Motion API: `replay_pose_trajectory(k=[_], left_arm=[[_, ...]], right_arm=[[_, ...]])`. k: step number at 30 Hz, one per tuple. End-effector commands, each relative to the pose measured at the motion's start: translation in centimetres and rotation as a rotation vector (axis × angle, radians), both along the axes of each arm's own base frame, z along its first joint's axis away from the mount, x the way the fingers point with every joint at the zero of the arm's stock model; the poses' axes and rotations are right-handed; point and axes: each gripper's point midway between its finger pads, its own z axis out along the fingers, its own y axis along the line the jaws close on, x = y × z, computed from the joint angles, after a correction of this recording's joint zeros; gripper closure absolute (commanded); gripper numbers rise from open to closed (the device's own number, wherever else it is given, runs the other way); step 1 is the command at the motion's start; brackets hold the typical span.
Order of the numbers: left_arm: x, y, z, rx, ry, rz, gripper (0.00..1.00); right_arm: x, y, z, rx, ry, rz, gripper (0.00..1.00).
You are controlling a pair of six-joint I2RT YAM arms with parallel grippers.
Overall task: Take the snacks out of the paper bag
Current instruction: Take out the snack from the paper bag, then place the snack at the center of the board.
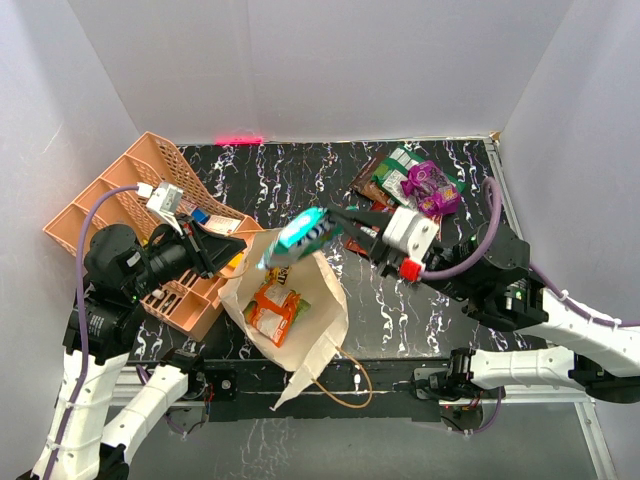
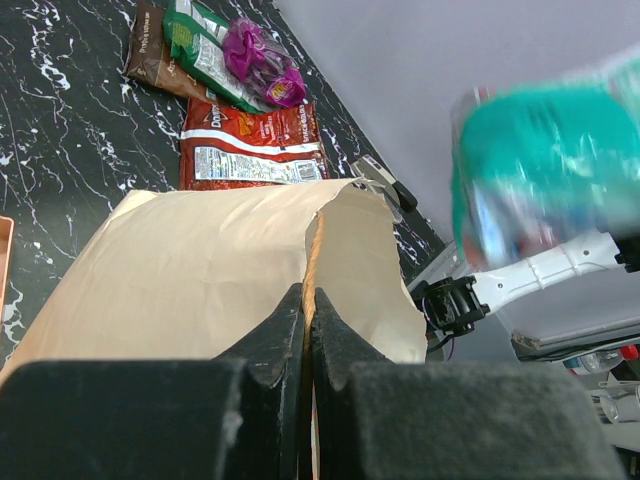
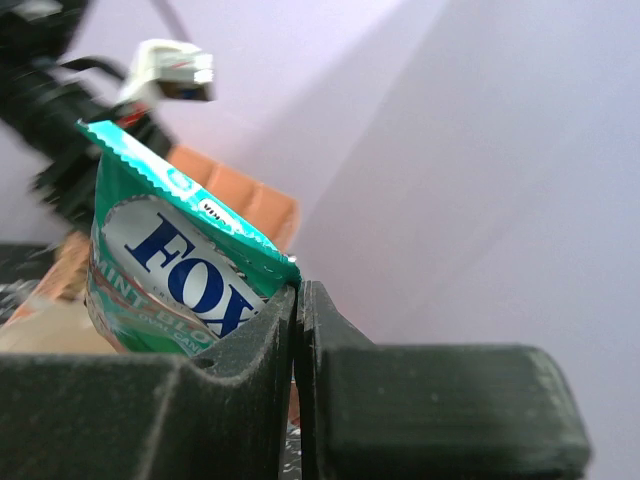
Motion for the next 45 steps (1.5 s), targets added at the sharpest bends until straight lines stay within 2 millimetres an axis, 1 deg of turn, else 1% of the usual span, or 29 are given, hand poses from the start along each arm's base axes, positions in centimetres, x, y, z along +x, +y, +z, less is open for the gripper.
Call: replay_pose_trajectory(k=[1, 2, 4, 7, 9, 11, 14, 16, 18, 21, 23, 25, 26, 28, 30, 32, 33, 34, 35, 36, 37, 38, 40, 41, 42, 43, 45], left_arm=[[0.1, 0.1, 0.7, -0.004, -0.022, 0.010, 1.00], [0.1, 0.1, 0.8, -0.004, -0.023, 0.010, 1.00], [0.0, 0.2, 0.9, -0.004, -0.027, 0.011, 1.00], [-0.1, 0.2, 0.9, -0.002, -0.026, 0.009, 1.00], [-0.2, 0.2, 0.9, -0.002, -0.027, 0.009, 1.00], [-0.3, 0.3, 0.9, -0.001, -0.027, 0.008, 1.00], [-0.5, 0.4, 1.0, -0.001, -0.030, 0.011, 1.00], [-0.6, 0.4, 1.0, 0.000, -0.031, 0.010, 1.00], [-0.6, 0.4, 1.1, 0.000, -0.033, 0.009, 1.00], [-0.7, 0.4, 1.3, -0.003, -0.036, 0.009, 1.00], [-0.8, 0.4, 1.5, -0.004, -0.039, 0.008, 1.00], [-0.9, 0.5, 1.6, -0.003, -0.039, 0.009, 1.00], [-1.0, 0.5, 1.6, -0.002, -0.039, 0.010, 1.00], [-1.2, 0.6, 1.7, -0.002, -0.042, 0.011, 1.00], [-1.3, 0.7, 1.7, 0.000, -0.044, 0.014, 1.00], [-1.4, 0.7, 1.7, 0.002, -0.046, 0.013, 1.00], [-1.4, 0.8, 1.6, 0.003, -0.045, 0.015, 1.00], [-1.4, 0.8, 1.6, 0.005, -0.046, 0.016, 1.00], [-1.4, 0.8, 1.5, 0.005, -0.045, 0.015, 1.00], [-1.4, 0.7, 1.4, 0.006, -0.044, 0.011, 1.00], [-1.3, 0.7, 1.3, 0.008, -0.042, 0.009, 1.00], [-1.2, 0.6, 1.2, 0.009, -0.039, 0.007, 1.00], [-1.1, 0.4, 1.2, 0.007, -0.041, -0.003, 1.00], [-1.0, 0.4, 1.2, 0.007, -0.041, -0.005, 1.00], [-0.9, 0.3, 1.2, 0.006, -0.040, -0.008, 1.00], [-0.9, 0.2, 1.2, 0.004, -0.041, -0.011, 1.00], [-0.8, 0.2, 1.3, 0.002, -0.045, -0.012, 1.00]], right_arm=[[5.6, -5.6, 3.9, 0.214, 0.052, -0.448, 0.93], [6.8, -5.9, 3.3, 0.178, 0.038, -0.521, 0.93], [9.2, -6.5, 1.9, 0.126, 0.024, -0.612, 0.93], [13.5, -7.9, -1.4, 0.126, 0.109, -0.677, 0.93], [16.1, -8.8, -4.5, 0.093, 0.172, -0.725, 0.93], [18.1, -9.3, -7.7, 0.067, 0.231, -0.739, 0.93], [20.3, -9.2, -12.1, 0.085, 0.350, -0.699, 0.93], [21.4, -8.4, -14.5, 0.105, 0.440, -0.647, 0.93], [22.3, -7.3, -16.2, 0.137, 0.518, -0.597, 0.93], [23.8, -6.1, -17.3, 0.228, 0.624, -0.490, 0.93], [24.9, -6.3, -17.8, 0.309, 0.701, -0.453, 0.93], [26.1, -7.5, -18.9, 0.423, 0.810, -0.435, 0.93], [26.7, -8.5, -19.9, 0.472, 0.863, -0.437, 0.93], [27.5, -11.1, -22.8, 0.581, 0.987, -0.461, 0.93], [27.3, -14.4, -27.1, 0.661, 1.111, -0.508, 0.93], [26.2, -18.2, -31.7, 0.735, 1.193, -0.595, 0.93], [25.5, -20.2, -33.8, 0.763, 1.220, -0.648, 0.83], [24.5, -22.3, -35.9, 0.785, 1.244, -0.706, 0.71], [23.6, -24.9, -37.5, 0.815, 1.258, -0.774, 0.58], [22.6, -26.6, -38.5, 0.827, 1.264, -0.831, 0.49], [21.8, -27.9, -38.5, 0.827, 1.237, -0.879, 0.42], [21.3, -28.6, -37.6, 0.807, 1.180, -0.906, 0.38], [21.0, -28.8, -34.8, 0.769, 1.082, -0.885, 0.36], [21.2, -28.5, -33.5, 0.750, 1.054, -0.860, 0.36], [21.6, -28.0, -31.5, 0.732, 1.027, -0.825, 0.35], [21.9, -27.3, -30.4, 0.705, 1.020, -0.780, 0.34], [22.4, -24.9, -27.6, 0.633, 0.991, -0.635, 0.32]])
